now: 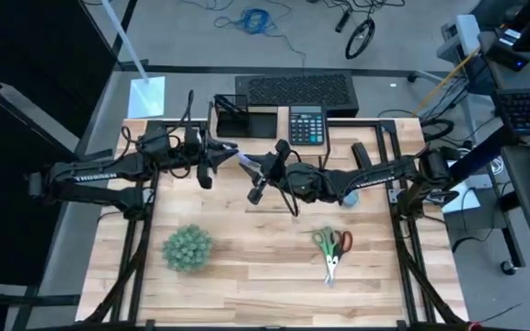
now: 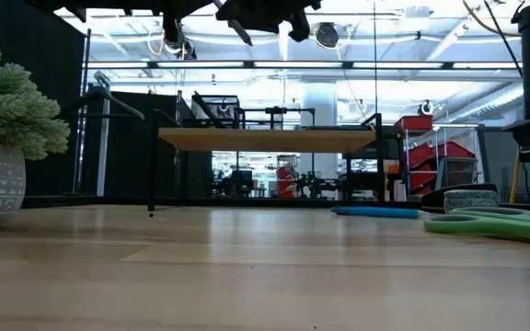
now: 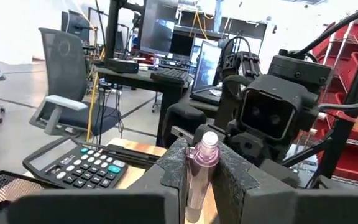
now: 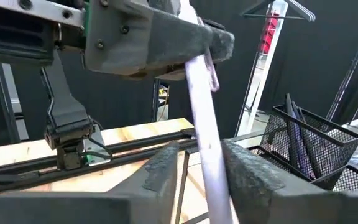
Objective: Pick and place office supplies into organizer
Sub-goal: Put the purple pen into the desk organizer on the shelf
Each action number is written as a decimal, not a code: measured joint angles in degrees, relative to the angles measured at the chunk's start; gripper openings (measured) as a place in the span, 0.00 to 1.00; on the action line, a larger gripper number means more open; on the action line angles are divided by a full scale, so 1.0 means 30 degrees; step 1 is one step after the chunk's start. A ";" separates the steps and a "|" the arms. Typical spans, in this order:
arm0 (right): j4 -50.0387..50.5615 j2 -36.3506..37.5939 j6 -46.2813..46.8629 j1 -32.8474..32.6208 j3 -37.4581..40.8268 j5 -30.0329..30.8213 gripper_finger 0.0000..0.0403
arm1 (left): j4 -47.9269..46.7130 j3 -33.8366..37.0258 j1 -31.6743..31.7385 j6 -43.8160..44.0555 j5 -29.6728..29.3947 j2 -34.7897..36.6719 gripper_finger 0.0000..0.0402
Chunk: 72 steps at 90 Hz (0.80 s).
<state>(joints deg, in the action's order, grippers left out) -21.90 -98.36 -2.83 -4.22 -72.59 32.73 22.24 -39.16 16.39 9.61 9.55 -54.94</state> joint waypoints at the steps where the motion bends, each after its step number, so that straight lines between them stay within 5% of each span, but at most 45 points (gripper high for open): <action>1: 0.0114 0.0063 -0.0069 -0.0005 0.0003 -0.0008 0.37 | -0.0008 0.0000 0.0005 -0.0024 -0.0043 0.0000 0.07; 26: 0.6446 0.3490 0.0443 -0.0142 0.0003 0.0241 0.56 | -0.0319 -0.0076 0.1161 -0.0574 -0.0293 -0.0007 0.07; 54: 1.1436 0.5964 0.2015 -0.1327 0.0003 0.0110 0.55 | -0.3454 -0.3121 0.3759 -0.3975 -0.2986 -0.0299 0.05; 72: 1.0207 0.5949 0.3463 -0.1707 0.2207 0.0055 0.55 | -0.5984 -0.5209 0.5819 -0.5031 -0.4005 -0.1959 0.05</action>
<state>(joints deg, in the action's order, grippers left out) 8.72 -80.51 7.56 -9.34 -65.96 32.89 4.29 -54.78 33.85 -5.48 -2.46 -60.81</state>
